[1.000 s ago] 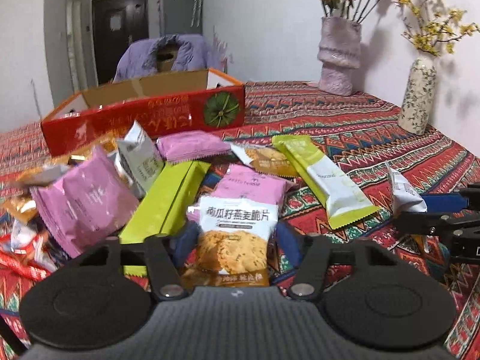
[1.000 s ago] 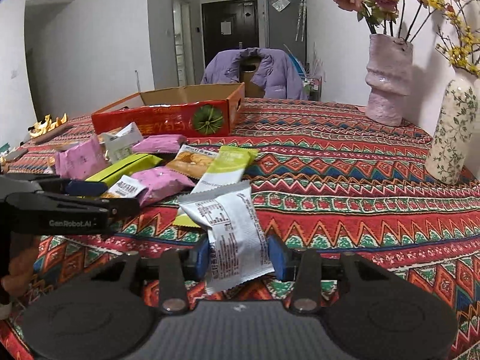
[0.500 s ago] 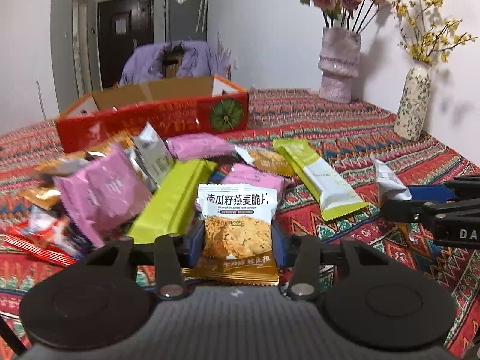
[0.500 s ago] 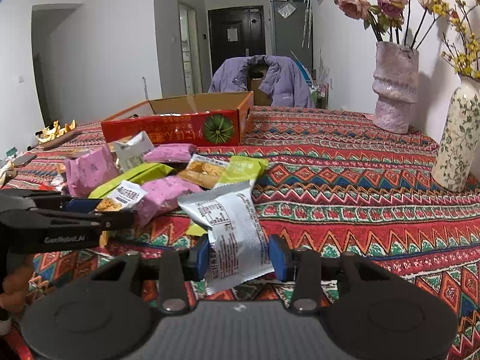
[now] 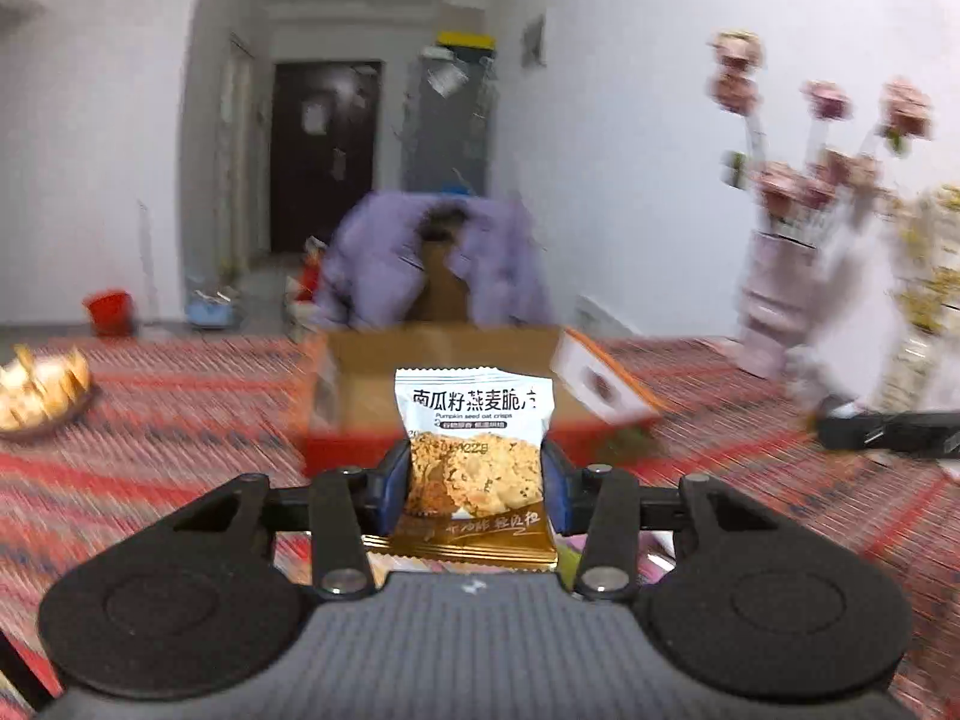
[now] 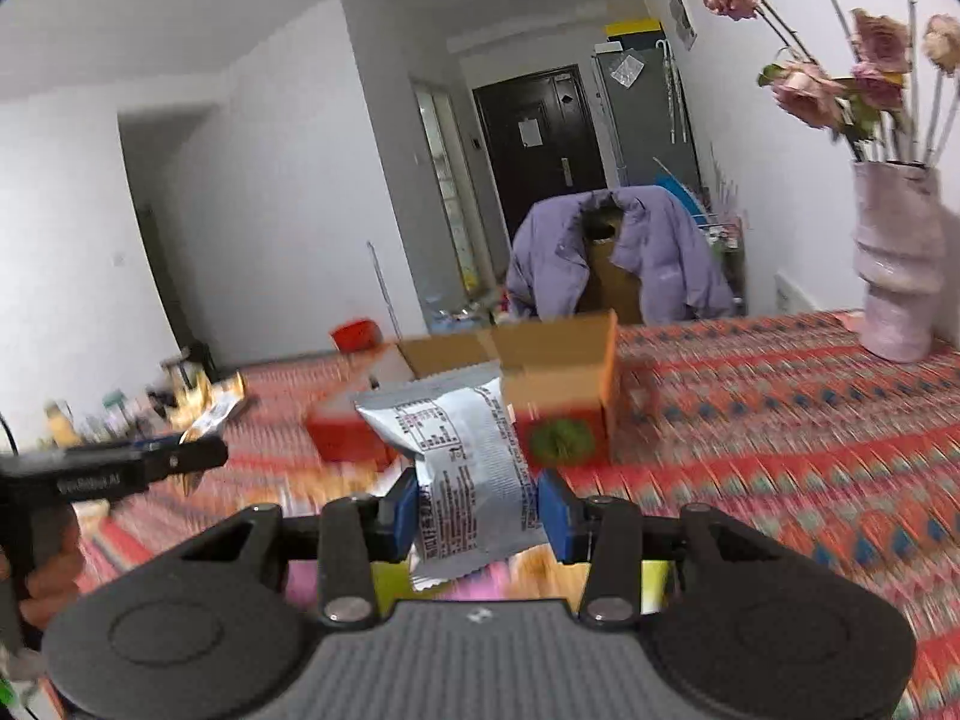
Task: Organize snacks
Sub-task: 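Carry both packets into the cardboard box and open both tools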
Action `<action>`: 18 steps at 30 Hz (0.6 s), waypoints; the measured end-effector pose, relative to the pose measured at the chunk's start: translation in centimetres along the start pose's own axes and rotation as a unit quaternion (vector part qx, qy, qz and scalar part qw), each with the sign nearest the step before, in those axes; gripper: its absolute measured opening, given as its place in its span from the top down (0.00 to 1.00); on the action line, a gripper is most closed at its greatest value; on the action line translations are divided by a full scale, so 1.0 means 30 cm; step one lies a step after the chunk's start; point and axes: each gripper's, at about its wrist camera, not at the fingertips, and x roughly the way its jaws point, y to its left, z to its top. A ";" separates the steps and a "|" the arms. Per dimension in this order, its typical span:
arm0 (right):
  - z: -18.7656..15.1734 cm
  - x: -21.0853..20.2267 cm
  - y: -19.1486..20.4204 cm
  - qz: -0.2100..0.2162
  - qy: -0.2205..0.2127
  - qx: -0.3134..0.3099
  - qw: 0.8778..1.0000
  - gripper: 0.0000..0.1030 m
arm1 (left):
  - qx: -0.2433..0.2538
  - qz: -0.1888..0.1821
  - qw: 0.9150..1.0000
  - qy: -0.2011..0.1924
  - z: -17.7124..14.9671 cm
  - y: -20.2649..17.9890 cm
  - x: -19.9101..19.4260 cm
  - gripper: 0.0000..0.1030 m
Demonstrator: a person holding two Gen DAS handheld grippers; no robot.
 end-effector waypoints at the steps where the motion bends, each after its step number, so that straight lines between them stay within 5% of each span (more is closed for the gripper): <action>1: 0.050 0.040 -0.010 0.003 0.000 0.005 1.000 0.60 | 0.002 0.005 1.000 -0.002 0.037 0.027 0.034 0.57; 6: 0.290 0.346 -0.091 -0.001 0.037 0.050 0.998 0.60 | -0.023 0.013 0.999 0.035 0.249 0.163 0.340 0.57; 9: 0.386 0.617 -0.167 -0.044 0.079 0.068 0.994 0.60 | -0.014 0.019 0.997 0.073 0.323 0.196 0.574 0.57; 13: 0.408 0.964 -0.224 -0.147 0.132 0.028 0.980 0.60 | -0.011 0.036 0.992 0.117 0.324 0.210 0.888 0.57; 18: 0.381 1.211 -0.190 -0.178 0.180 -0.046 0.966 0.60 | -0.042 0.067 0.983 0.168 0.256 0.274 1.105 0.56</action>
